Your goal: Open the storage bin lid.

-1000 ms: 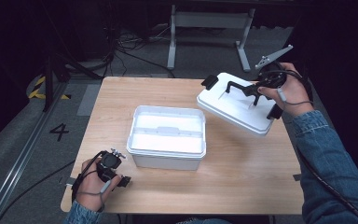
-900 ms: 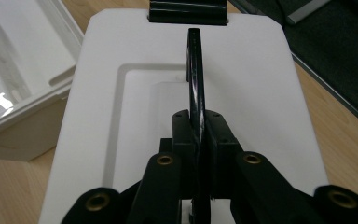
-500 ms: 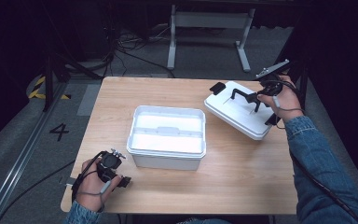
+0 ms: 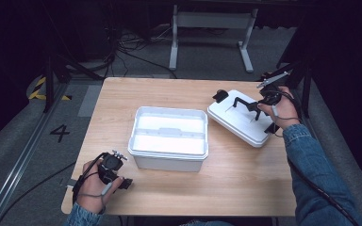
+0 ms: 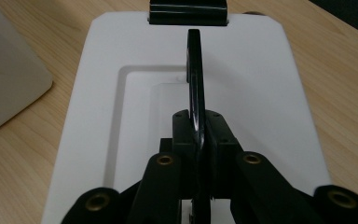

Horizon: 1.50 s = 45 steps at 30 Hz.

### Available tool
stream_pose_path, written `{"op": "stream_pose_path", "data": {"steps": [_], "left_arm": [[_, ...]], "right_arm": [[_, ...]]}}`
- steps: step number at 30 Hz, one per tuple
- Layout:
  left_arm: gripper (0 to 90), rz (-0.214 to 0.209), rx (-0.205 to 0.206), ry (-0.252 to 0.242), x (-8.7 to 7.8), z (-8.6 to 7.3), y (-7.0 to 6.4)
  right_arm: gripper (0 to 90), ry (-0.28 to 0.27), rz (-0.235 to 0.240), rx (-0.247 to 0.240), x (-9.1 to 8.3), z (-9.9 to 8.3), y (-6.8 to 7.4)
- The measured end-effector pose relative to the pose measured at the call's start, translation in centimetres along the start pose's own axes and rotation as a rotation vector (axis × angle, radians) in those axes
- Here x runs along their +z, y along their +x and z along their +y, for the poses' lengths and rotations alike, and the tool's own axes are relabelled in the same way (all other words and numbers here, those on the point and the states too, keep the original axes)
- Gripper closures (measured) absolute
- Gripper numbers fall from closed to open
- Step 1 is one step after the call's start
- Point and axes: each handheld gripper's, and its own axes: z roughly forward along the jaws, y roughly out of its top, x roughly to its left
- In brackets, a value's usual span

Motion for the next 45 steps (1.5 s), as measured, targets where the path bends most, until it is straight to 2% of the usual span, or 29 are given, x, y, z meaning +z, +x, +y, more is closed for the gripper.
{"op": "stream_pose_path", "data": {"steps": [1,3,8,21,25,29,32,33,38,40,41,45], "left_arm": [[23.9,0.010,0.007,0.001,0.0,0.0,0.0],[23.7,-0.005,0.000,0.005,0.1,0.0,-0.1],[23.6,0.002,0.003,0.003,0.0,0.0,0.0],[23.6,-0.004,-0.006,0.003,0.0,-0.2,-0.1],[23.5,-0.001,0.005,0.004,0.0,-0.2,0.0],[23.5,-0.002,-0.003,0.005,0.1,-0.1,-0.1],[23.4,0.007,0.018,0.011,0.1,0.0,-0.1],[23.3,-0.004,0.008,0.013,0.2,0.0,-0.2],[23.2,-0.002,0.010,0.009,0.2,0.1,-0.1],[23.2,0.007,0.017,0.007,0.2,0.1,-0.1],[23.2,-0.004,0.007,0.010,0.2,0.1,-0.2],[23.1,-0.006,0.006,0.011,0.1,0.0,-0.1]], "right_arm": [[84.8,0.002,-0.001,0.004,0.2,-0.2,0.0],[84.8,-0.006,-0.002,0.010,0.7,-0.7,0.1],[84.8,-0.012,0.001,0.022,1.7,-1.7,0.0],[84.8,-0.001,0.010,0.043,2.9,-2.8,-0.1],[84.7,-0.001,0.014,0.045,3.1,-3.1,-0.2],[84.6,0.011,0.025,0.067,3.2,-3.4,-0.3],[84.6,0.023,0.034,0.079,3.4,-3.7,-0.4],[84.5,0.027,0.036,0.087,3.5,-3.8,-0.4],[84.0,0.030,0.045,0.112,3.7,-4.3,-0.7],[82.6,0.034,0.052,0.122,3.7,-4.3,-0.8],[81.1,0.039,0.045,0.125,3.6,-4.3,-0.8],[69.5,0.030,0.011,0.128,3.4,-4.3,-1.2]]}}
